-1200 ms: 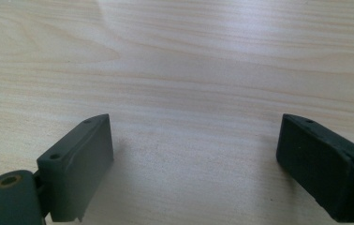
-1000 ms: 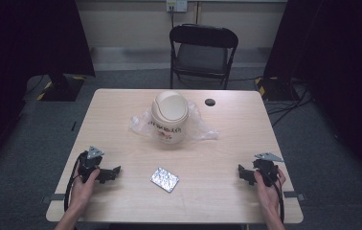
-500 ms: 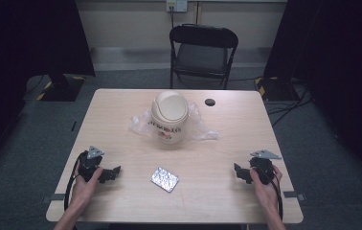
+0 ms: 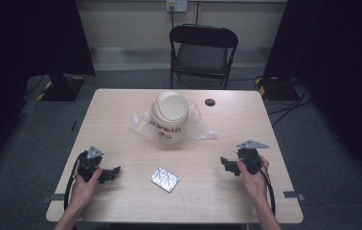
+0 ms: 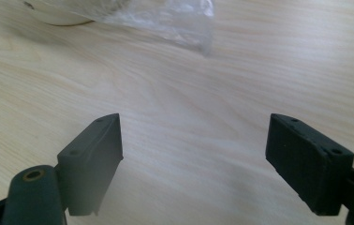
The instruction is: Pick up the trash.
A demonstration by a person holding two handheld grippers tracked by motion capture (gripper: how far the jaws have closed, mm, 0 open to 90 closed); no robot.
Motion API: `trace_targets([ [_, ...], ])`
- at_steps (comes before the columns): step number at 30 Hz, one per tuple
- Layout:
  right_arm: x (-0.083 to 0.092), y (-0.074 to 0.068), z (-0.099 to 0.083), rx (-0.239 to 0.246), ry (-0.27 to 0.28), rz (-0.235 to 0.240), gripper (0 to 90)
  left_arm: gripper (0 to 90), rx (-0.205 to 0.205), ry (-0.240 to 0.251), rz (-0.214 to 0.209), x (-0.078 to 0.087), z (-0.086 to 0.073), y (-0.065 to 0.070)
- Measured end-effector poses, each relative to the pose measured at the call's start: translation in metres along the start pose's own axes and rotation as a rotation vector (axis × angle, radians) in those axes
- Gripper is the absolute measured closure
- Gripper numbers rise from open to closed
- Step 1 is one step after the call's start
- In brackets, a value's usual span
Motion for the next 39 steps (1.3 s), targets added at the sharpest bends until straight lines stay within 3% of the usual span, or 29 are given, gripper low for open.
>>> trace_targets([
  [7, -0.001, -0.006, 0.024, 0.006, 0.027, 0.014, 19.3, 0.0, -0.002, 0.004, -0.002, 0.000, 0.000, 0.000],
  [16, -0.002, -0.015, 0.058, 0.029, 0.062, 0.066, 19.2, 0.3, -0.002, 0.006, -0.005, 0.000, -0.001, 0.000],
  [27, -0.011, -0.046, 0.114, 0.097, 0.113, 0.118, 17.9, 0.2, -0.002, 0.007, -0.005, 0.000, -0.001, 0.000],
  [37, -0.028, -0.070, 0.148, 0.149, 0.122, 0.170, 18.5, 0.2, 0.000, 0.009, -0.005, 0.000, -0.001, 0.000],
  [39, -0.030, -0.071, 0.155, 0.138, 0.127, 0.180, 19.0, 0.3, 0.000, 0.009, -0.006, 0.000, -0.001, 0.000],
])
Point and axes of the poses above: each handheld gripper's, and its own axes: x roughly backward along the jaws, z roughly out of its top, y roughly to its right, the point moved 2 cm from there along -x, roughly forward along the jaws, and after that the axes turned 15 degrees about -z, right-handed, at the moved point
